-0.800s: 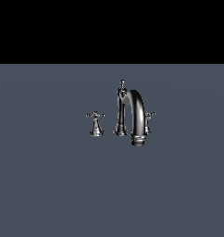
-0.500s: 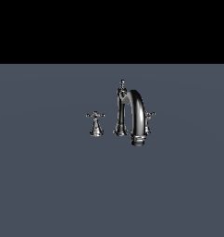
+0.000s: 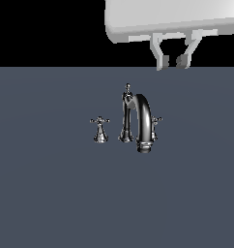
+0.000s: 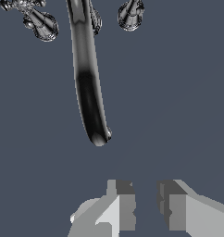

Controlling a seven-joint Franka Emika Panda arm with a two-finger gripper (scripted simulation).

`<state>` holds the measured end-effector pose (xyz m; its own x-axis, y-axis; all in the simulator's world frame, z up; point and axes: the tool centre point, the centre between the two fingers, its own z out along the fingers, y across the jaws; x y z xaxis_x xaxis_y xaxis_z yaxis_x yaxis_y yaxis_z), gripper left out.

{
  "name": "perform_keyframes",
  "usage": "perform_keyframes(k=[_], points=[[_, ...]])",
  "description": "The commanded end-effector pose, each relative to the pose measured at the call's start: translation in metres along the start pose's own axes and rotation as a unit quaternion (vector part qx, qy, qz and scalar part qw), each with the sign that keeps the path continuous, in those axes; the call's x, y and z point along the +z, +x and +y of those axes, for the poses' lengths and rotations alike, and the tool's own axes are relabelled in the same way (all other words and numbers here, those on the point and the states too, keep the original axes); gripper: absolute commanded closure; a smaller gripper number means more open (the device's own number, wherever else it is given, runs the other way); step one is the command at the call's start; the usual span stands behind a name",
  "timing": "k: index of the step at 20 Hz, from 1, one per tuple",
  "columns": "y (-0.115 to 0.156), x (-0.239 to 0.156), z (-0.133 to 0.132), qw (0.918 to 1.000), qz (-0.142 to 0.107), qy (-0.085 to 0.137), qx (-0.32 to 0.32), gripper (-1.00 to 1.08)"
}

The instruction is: Turn on the faucet by rotating a designated handle.

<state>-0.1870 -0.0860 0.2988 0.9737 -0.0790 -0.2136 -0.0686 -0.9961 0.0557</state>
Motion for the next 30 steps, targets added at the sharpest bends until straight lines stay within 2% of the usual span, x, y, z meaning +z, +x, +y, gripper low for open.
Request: perform_keyframes(k=[1, 2, 3, 4, 5, 6, 7, 9, 10, 11, 12, 13, 14, 15, 16, 17, 18, 19, 20, 21, 22, 23, 24, 25, 26, 27, 28, 29, 30], points=[[0.035, -0.003, 0.017, 0.9992, 0.027, -0.029, -0.006, 0.83], [0.05, 0.006, 0.0, 0.9982, 0.03, -0.038, -0.036, 0.75], [0.061, 0.012, 0.002, 0.998, 0.033, -0.03, -0.045, 0.67], [0.078, 0.013, -0.01, 0.995, 0.044, -0.039, -0.08, 0.65], [0.085, 0.026, 0.014, 0.9966, 0.044, -0.035, -0.061, 0.57], [0.095, 0.038, -0.008, 0.9975, 0.049, -0.009, -0.049, 0.75], [0.112, 0.037, -0.009, 0.9958, 0.06, -0.011, -0.067, 0.75], [0.128, 0.054, 0.05, 0.9971, 0.073, 0.001, 0.024, 0.63], [0.121, 0.085, 0.059, 0.9968, 0.058, 0.024, 0.05, 0.66], [0.138, 0.09, 0.031, 0.9964, 0.067, 0.025, 0.046, 0.39], [0.162, 0.082, 0.034, 0.9935, 0.091, 0.033, 0.06, 0.32], [0.175, 0.09, 0.03, 0.991, 0.099, 0.042, 0.081, 0.72], [0.202, 0.09, 0.054, 0.9842, 0.114, 0.047, 0.127, 0.72], [0.188, 0.084, 0.081, 0.9793, 0.123, 0.049, 0.154, 0.72], [0.182, 0.118, 0.06, 0.9803, 0.098, 0.054, 0.162, 0.55], [0.179, 0.141, 0.076, 0.9735, 0.094, 0.063, 0.199, 0.1], [0.197, 0.133, 0.087, 0.9683, 0.105, 0.065, 0.217, -0.22], [0.197, 0.161, 0.055, 0.9689, 0.09, 0.074, 0.218, 0.07], [0.242, 0.137, 0.001, 0.9679, 0.13, 0.088, 0.197, 0.09], [0.23, 0.168, 0.058, 0.968, 0.117, 0.048, 0.217, -0.22], [0.255, 0.156, 0.067, 0.9643, 0.15, 0.041, 0.215, -0.46], [0.268, 0.157, 0.083, 0.9508, 0.163, 0.039, 0.261, -0.01], [0.262, 0.155, 0.095, 0.9474, 0.166, 0.039, 0.271, -0.01], [0.272, 0.157, 0.134, 0.9593, 0.17, 0.037, 0.223, 0.61], [0.268, 0.156, 0.103, 0.9688, 0.173, 0.035, 0.174, 0.61], [0.286, 0.156, 0.086, 0.9586, 0.174, 0.034, 0.223, 0.76], [0.256, 0.161, 0.141, 0.946, 0.174, 0.034, 0.271, 0.76], [0.259, 0.16, 0.157, 0.9298, 0.182, 0.045, 0.316, 0.55], [0.25, 0.159, 0.172, 0.925, 0.184, 0.048, 0.329, 0.55]])
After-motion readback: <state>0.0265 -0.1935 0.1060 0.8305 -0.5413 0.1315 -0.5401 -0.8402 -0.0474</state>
